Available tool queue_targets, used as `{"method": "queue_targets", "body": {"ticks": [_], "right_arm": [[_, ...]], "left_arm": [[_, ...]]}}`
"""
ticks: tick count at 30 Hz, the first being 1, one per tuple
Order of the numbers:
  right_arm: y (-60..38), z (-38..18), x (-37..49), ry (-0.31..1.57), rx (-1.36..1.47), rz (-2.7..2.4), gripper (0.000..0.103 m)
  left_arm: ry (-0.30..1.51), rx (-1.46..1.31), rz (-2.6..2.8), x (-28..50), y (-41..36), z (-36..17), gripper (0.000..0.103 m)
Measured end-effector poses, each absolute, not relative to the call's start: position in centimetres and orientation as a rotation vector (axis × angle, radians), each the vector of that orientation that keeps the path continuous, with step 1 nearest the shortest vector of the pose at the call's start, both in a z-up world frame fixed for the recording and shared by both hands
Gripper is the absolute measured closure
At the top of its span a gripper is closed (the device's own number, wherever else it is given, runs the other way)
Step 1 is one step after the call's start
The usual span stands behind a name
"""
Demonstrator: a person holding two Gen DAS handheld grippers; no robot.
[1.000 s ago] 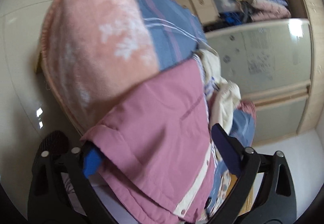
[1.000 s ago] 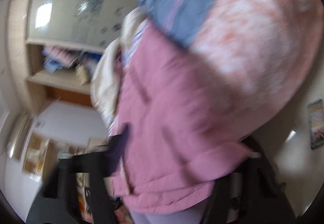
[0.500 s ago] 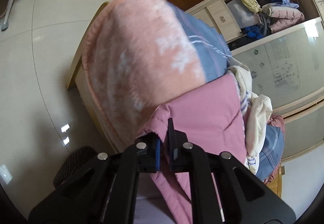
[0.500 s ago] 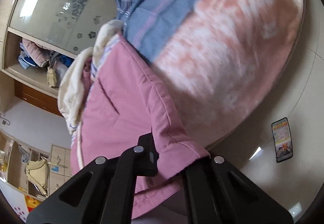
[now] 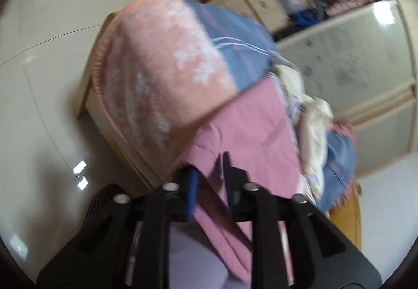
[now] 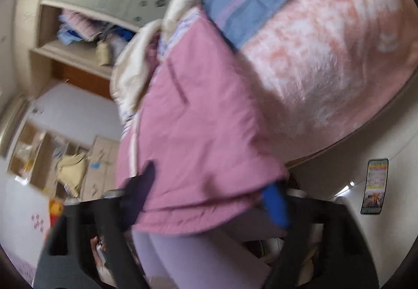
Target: Fold large clothes
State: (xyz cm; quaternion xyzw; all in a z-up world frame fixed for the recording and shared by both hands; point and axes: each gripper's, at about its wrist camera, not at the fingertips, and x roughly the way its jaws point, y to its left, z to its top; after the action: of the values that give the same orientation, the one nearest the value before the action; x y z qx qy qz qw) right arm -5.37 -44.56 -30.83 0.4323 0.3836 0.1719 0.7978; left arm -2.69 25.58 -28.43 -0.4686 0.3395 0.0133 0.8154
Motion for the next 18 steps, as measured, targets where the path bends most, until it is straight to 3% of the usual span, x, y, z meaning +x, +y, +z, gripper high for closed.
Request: {"method": "queue_targets", "body": {"ticks": [1,2,3,4,7,16,17,18], "right_arm": [[-45.4,-30.5,-6.3,0.812,0.937,0.423,0.021],[-46.3,-30.2,-7.1,0.799,0.941,0.448,0.021],[-47.3,-30.0,-7.9,0.774,0.922,0.419,0.017],[-48.2,-29.8,-8.5,0.755,0.899,0.374,0.015],[-50.4,-30.9,-8.9,0.759,0.928,0.259,0.014],[-45.2,-36.0,-4.3,0.852,1.056,0.359,0.011],[-44.5,-36.3,-4.0,0.852,1.091,0.396,0.02],[-43.9,-36.3,-3.8,0.86,1.097,0.414,0.045]], "left_arm": [[0.717,-0.978,0.007,-3.3,25.7,-27.8,0.078],[0.719,-0.949,-0.004,-3.7,25.7,-27.4,0.065],[0.717,-0.903,0.043,-4.3,25.8,-26.9,0.05],[0.701,-0.869,0.103,-4.8,25.9,-26.5,0.026],[0.66,-0.84,0.17,-6.0,26.8,-26.0,0.025],[0.795,-0.939,0.018,-1.8,25.2,-29.9,0.025],[0.802,-0.952,0.008,-1.4,24.9,-30.2,0.036],[0.812,-0.952,0.002,-1.1,24.5,-30.3,0.051]]}}
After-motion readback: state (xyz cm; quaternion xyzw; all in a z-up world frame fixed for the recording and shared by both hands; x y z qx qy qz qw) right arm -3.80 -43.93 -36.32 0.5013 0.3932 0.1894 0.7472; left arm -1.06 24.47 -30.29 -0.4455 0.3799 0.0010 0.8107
